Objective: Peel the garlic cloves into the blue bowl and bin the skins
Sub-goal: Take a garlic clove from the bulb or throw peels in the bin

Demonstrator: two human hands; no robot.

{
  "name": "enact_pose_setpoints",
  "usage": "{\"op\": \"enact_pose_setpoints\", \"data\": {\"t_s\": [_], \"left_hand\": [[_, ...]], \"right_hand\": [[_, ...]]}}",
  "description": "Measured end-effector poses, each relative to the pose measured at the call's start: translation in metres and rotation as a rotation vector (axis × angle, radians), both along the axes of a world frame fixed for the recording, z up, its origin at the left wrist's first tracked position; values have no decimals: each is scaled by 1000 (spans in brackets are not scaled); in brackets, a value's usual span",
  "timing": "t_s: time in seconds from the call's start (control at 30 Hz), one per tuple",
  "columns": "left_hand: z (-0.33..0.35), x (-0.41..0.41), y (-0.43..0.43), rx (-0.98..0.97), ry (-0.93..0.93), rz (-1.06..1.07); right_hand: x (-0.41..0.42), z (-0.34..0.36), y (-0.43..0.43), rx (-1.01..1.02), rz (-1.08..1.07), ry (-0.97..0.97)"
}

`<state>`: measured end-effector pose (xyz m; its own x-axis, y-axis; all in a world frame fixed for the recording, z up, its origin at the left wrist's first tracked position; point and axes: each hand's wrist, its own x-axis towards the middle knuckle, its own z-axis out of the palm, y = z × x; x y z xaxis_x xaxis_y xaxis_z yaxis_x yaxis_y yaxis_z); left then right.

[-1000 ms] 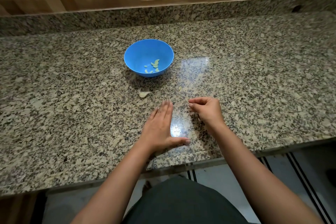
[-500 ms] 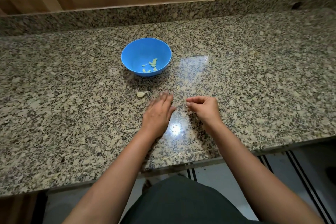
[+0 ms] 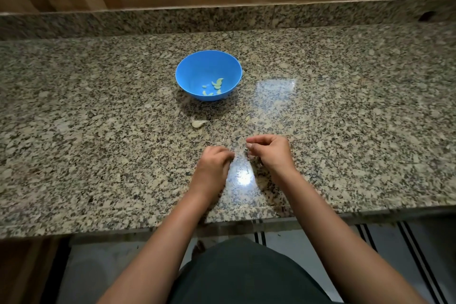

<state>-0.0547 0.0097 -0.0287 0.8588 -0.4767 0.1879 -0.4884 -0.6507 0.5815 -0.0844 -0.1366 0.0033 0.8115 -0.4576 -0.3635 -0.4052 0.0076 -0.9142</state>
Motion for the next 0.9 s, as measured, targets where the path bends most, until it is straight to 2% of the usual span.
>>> {"op": "enact_pose_setpoints", "data": {"t_s": [0.1, 0.23, 0.33, 0.57, 0.67, 0.9], "left_hand": [[8, -1, -3, -125, 162, 149], [17, -9, 12, -496, 458, 478], [20, -18, 40, -736, 544, 609], [28, -62, 132, -1189, 561, 891], [28, -104, 206, -1357, 474, 1029], [11, -220, 374, -1472, 297, 1367]], "right_hand": [[0, 0, 8, 73, 49, 14], [1, 8, 26, 190, 134, 21], [4, 14, 54, 303, 187, 23], [1, 18, 163, 408, 435, 77], [-23, 17, 247, 432, 625, 116], [-110, 7, 437, 431, 905, 218]]}}
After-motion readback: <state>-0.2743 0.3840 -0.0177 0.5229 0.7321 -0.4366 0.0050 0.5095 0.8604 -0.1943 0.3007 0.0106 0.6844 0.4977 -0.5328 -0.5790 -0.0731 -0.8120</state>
